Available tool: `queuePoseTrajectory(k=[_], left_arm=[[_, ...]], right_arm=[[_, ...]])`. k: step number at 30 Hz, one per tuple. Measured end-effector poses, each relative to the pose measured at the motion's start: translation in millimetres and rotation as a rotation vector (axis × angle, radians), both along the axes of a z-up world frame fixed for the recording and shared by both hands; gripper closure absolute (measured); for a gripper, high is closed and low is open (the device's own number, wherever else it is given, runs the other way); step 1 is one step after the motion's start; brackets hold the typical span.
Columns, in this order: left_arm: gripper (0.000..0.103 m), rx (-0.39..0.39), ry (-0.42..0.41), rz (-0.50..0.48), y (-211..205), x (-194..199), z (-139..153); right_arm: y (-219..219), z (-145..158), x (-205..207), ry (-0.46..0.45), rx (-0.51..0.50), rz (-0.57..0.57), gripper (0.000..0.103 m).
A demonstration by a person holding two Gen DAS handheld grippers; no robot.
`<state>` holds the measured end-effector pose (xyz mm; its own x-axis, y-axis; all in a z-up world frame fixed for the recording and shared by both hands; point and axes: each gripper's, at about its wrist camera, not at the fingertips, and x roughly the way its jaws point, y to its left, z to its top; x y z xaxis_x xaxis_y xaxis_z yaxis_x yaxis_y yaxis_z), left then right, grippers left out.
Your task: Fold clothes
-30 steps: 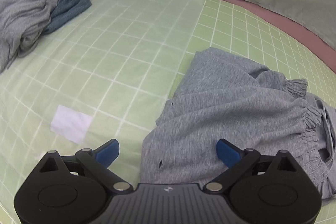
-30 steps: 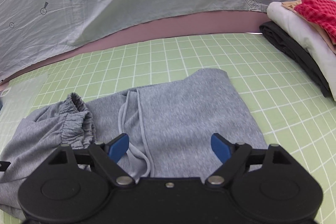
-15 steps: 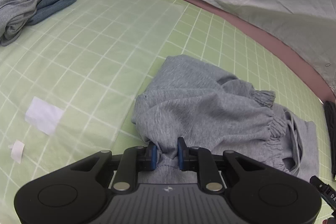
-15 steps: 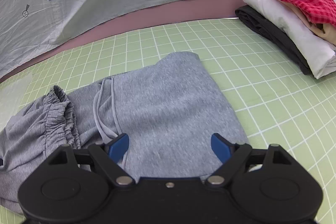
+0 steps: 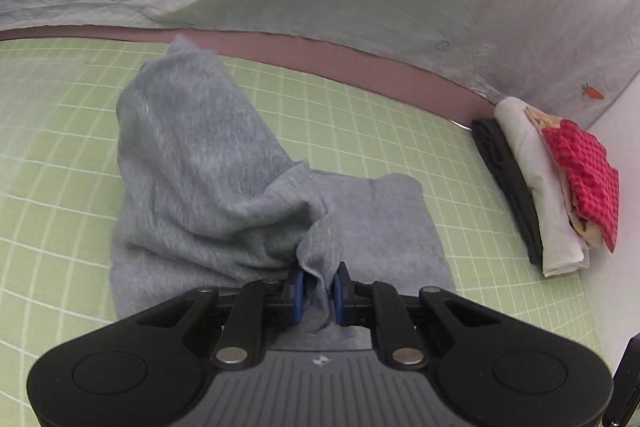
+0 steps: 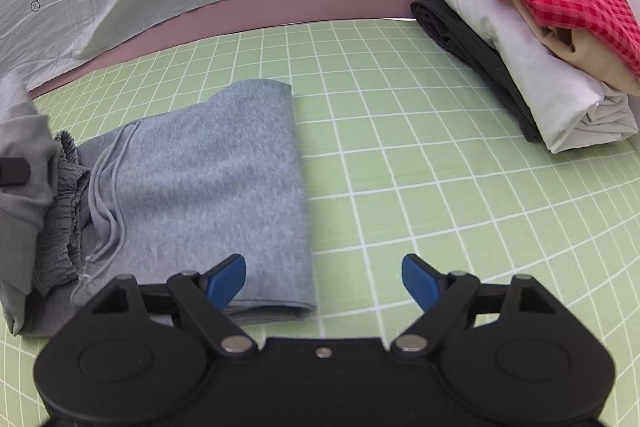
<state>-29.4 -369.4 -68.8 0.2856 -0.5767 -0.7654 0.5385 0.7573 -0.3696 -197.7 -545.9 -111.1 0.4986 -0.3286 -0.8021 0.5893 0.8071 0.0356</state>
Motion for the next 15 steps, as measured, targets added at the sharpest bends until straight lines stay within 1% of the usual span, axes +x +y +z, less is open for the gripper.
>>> queuePoseTrajectory(k=[1,2,4,5,6,7,8,9,12,13,14,15], left_arm=[[0.088,0.007,0.036,-0.009,-14.5,-4.2,-10.8],[0.087,0.034,0.063,-0.014,-25.5,-6.6,-20.0],[0.086,0.106,0.084,-0.029,-39.8,-9.3,-32.9],[0.082,0.142,0.095,-0.036,-46.9,-10.6,-39.3],[0.079,0.154,0.095,-0.034,-47.3,-11.0,-39.2],[0.076,0.137,0.084,-0.022,-39.9,-10.4,-31.7],[0.067,0.115,0.075,-0.002,-31.4,-8.2,-23.2],[0.059,0.094,0.066,0.032,-20.3,-3.6,-14.5],[0.054,0.053,0.028,0.148,17.7,12.4,9.5],[0.053,0.053,0.015,0.186,30.2,18.3,14.9],[0.051,0.068,0.002,0.224,42.4,25.0,17.5],[0.051,0.088,-0.006,0.255,53.8,31.4,17.4]], right_arm=[[-8.4,-0.8,-3.3,-0.002,0.008,-0.003,0.017],[-16.8,-1.7,-6.6,-0.005,0.016,-0.007,0.017],[-32.6,-3.2,-10.5,-0.007,0.037,-0.022,0.017],[-40.0,-3.6,-11.4,-0.008,0.052,-0.032,0.017],[-46.5,-3.0,-11.7,-0.018,0.071,-0.044,0.017],[-50.7,-1.7,-11.1,-0.034,0.093,-0.053,0.018],[-54.9,0.0,-9.3,-0.06,0.132,-0.058,0.019],[-57.2,1.5,-5.6,-0.097,0.187,-0.056,0.023],[-57.7,0.2,14.3,-0.203,0.37,-0.03,0.028],[-56.3,-4.3,23.4,-0.232,0.448,-0.014,0.03],[-54.6,-11.5,34.1,-0.264,0.543,0.003,0.039],[-52.8,-19.0,44.5,-0.294,0.636,0.017,0.052]])
